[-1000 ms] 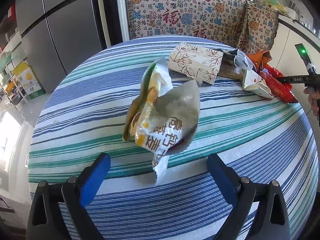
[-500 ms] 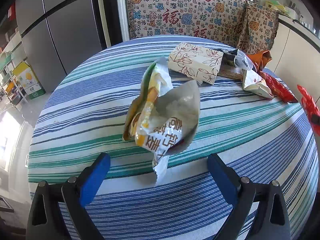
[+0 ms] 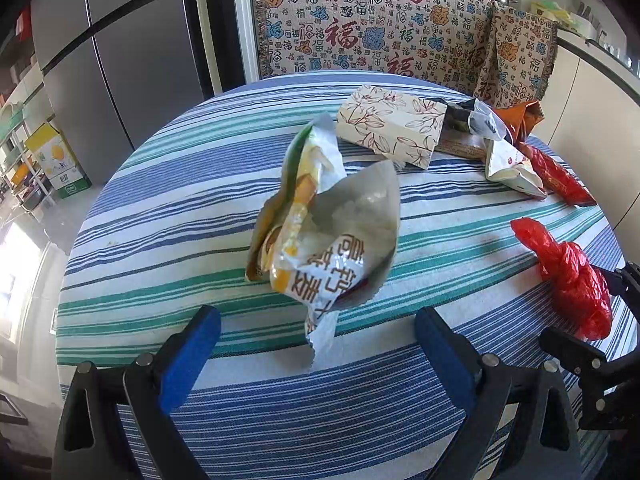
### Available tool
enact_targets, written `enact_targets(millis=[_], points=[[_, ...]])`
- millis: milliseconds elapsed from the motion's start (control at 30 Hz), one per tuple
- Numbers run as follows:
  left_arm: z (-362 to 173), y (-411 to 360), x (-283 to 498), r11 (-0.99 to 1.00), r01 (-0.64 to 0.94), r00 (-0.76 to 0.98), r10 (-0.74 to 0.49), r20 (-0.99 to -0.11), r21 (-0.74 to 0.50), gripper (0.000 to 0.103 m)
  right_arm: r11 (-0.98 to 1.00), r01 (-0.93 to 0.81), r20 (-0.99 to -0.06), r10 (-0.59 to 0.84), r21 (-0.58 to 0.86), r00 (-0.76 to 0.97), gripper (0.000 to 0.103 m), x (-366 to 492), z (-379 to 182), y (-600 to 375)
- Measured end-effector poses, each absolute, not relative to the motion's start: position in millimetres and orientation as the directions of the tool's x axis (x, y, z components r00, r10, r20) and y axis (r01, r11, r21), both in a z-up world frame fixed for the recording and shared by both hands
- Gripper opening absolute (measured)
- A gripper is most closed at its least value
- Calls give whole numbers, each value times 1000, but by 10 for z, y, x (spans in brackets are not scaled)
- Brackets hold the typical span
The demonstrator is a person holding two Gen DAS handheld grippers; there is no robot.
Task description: Collect trash
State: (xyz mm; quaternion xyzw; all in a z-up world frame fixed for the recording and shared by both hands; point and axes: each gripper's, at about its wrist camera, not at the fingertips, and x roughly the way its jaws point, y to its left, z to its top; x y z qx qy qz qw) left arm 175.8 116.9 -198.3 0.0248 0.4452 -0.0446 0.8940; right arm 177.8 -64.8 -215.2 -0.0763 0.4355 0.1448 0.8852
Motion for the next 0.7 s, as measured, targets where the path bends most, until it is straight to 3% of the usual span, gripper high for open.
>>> enact_targets(millis=[67,200,567,700], points=[[-1982,1170,1759,995,102,600,-58,-798,5,100,947,-320,-793,193,-2,577,97,1776,-2175,-715],[-1983,1170,1758,995,102,599,-57,-798,5,100,950,-314,-800,186,-3,570,102,1813,-2201,-789],[-1978,1175,1756,995,101,599,-62,-798,-1,100,948,-317,-801,189,-1,568,102,1862,-2205,-788],[-1915,1315,1737,982,146,609,-188,-771,-124,99,948,-318,-801,190,-1,568,102,1859,-2207,-790]])
